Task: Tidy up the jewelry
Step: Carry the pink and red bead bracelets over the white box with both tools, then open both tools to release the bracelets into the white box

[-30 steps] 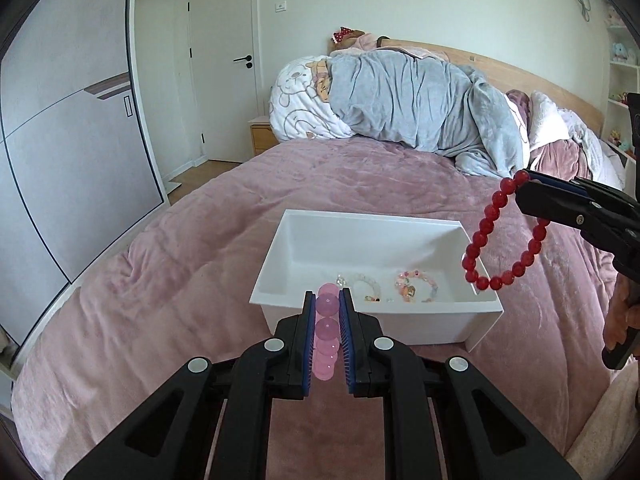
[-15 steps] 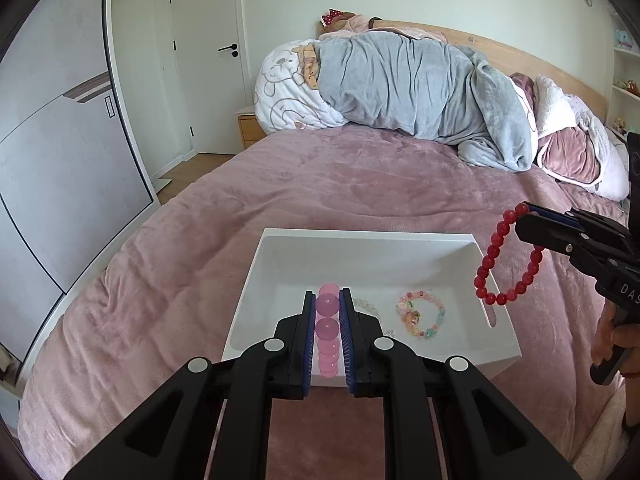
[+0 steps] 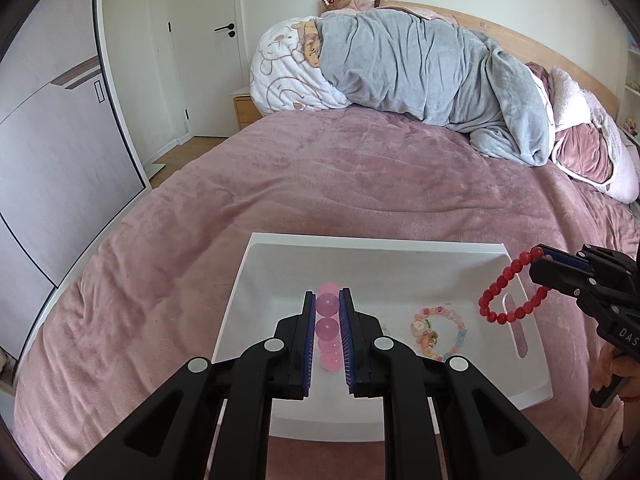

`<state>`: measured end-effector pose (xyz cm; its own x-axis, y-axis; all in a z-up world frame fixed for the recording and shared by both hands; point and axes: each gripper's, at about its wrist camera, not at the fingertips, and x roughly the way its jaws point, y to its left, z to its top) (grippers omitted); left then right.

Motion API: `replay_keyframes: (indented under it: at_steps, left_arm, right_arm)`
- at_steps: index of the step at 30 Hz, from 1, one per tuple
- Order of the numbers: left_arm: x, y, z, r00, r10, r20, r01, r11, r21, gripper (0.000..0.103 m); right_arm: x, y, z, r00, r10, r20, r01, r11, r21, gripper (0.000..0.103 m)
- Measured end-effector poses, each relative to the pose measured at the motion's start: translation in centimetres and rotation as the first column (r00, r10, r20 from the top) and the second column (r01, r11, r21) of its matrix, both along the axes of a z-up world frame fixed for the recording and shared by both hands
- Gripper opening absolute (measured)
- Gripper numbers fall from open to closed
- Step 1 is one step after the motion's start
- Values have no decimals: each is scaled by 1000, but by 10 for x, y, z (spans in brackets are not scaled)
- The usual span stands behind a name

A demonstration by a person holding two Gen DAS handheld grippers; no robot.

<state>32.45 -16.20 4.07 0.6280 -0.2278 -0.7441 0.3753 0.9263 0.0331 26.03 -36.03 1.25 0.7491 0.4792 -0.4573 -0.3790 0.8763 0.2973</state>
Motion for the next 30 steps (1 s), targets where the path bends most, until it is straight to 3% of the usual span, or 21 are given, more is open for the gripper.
replay_keyframes:
  at_steps: [15,26,30]
  left_arm:
    - [43,-15,-62,995,1,-99,6,997,72,17]
    - [49,-22,-76,995,1,-102,8,996,91,18]
    - [44,-23,-69,998,7,-63,-3,997,72,30]
  right_arm:
    - [24,10,-48,992,20,-122,-24,999,-31,10]
    - [30,19,-62,988,38,-150,-46,998,-48,12]
    - [30,19,-61,989,37,-141,-44,998,-47,30]
